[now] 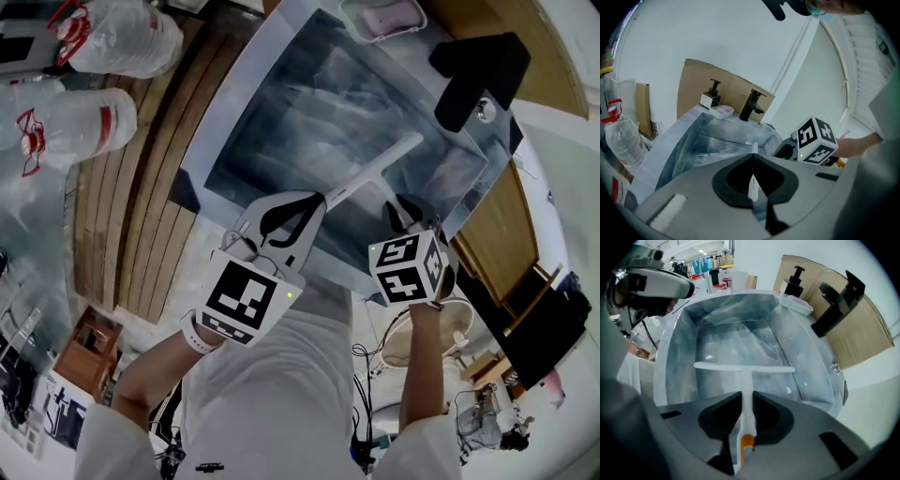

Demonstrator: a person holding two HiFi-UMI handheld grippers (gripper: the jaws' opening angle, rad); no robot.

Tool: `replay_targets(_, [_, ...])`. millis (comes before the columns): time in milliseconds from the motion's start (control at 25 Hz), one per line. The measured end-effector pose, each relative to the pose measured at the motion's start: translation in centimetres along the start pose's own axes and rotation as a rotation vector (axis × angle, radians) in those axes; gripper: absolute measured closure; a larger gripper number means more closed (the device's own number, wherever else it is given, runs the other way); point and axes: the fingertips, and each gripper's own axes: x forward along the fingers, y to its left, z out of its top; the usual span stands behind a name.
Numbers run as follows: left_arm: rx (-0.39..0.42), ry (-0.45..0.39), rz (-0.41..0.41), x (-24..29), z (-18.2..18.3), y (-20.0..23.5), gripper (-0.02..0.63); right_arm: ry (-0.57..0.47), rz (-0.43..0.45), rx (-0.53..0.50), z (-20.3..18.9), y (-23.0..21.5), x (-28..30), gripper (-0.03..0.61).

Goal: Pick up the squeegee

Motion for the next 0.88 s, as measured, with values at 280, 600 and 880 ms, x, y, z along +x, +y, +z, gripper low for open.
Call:
replay_targets(280, [0.047, -0.032, -0.001, -2.4, 1.7, -1.9, 0.609, -0.134, -0.085, 0.072, 0.5, 0.2, -4.9, 0.515])
replay_targets(600, [0.086, -0.069, -0.01, -6.1, 3.6, -5.1, 0.609, -0.268, -0.177, 0.225, -0.9, 1.1, -11.8, 0.515])
replay_targets(880, [0.144, -0.115, -0.027, -8.5, 6.2, -7.8, 0.609, -0.456, -0.306, 0.444, -2.3, 0.2, -17.7, 0.515])
